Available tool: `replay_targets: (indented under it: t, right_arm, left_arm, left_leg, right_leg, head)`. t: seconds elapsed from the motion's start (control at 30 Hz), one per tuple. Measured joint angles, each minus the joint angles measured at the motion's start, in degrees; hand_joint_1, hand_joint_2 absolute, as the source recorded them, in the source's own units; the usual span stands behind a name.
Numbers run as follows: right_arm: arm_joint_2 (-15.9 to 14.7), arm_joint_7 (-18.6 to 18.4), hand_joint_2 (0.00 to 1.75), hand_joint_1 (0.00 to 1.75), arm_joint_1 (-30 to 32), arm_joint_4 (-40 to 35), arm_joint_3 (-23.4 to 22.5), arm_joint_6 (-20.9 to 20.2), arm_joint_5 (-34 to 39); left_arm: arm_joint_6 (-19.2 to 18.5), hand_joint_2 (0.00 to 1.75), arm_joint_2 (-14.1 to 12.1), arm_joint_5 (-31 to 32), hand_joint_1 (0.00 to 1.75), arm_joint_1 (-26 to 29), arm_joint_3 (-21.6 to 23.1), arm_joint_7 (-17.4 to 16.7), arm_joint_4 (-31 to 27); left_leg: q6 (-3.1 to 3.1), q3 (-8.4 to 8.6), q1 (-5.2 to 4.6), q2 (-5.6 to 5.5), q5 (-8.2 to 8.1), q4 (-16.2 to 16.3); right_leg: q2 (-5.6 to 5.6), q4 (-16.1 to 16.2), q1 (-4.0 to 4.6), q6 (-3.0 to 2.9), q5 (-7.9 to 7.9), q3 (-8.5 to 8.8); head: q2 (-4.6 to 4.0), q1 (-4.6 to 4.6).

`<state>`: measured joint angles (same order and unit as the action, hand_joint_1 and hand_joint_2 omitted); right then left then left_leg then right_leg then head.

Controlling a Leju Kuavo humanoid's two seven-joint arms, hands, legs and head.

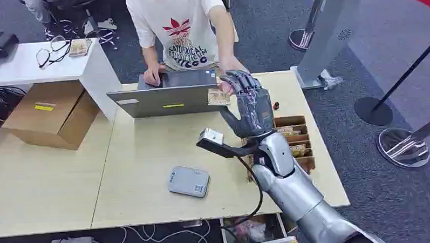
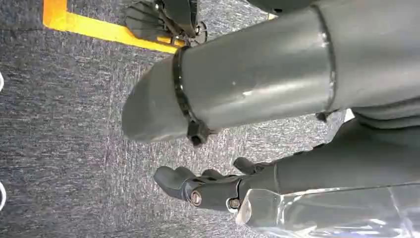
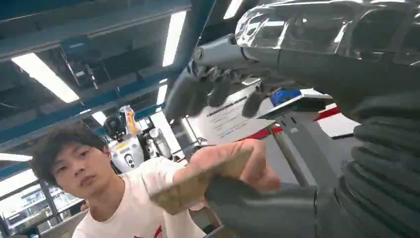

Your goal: Pass the card to the sensor for recognition and then transmit it.

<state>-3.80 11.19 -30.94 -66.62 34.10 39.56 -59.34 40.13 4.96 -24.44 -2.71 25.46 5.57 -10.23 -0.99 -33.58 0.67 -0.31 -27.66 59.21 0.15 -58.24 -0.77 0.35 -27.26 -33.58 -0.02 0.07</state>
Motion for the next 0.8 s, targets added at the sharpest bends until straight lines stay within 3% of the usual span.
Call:
replay_targets:
  t: [0.63, 0.8]
  right_arm:
    - [-0.1, -0.5, 1.75, 1.75, 0.4, -0.3, -0.1, -0.3, 0.0]
    - [-0.1, 1.0, 1.75, 1.75, 1.1, -1.2, -0.2, -3.7, 6.1]
  left_arm:
    - [0.0, 0.00, 0.0, 1.3, 0.00, -0.1, -1.2, 0.7, 0.0]
    - [0.0, 0.00, 0.0, 2.3, 0.00, -0.1, -1.8, 0.4, 0.0]
  left_leg:
    - [0.00, 0.00, 0.00, 0.01, 0.00, 0.0]
    - [0.00, 0.00, 0.00, 0.00, 0.00, 0.0]
  right_leg:
    - [0.00, 0.0, 0.00, 0.00, 0.00, 0.00]
    - [0.00, 0.0, 0.00, 0.00, 0.00, 0.00]
  head:
    - [0.00, 0.00]
    - [0.00, 0.00]
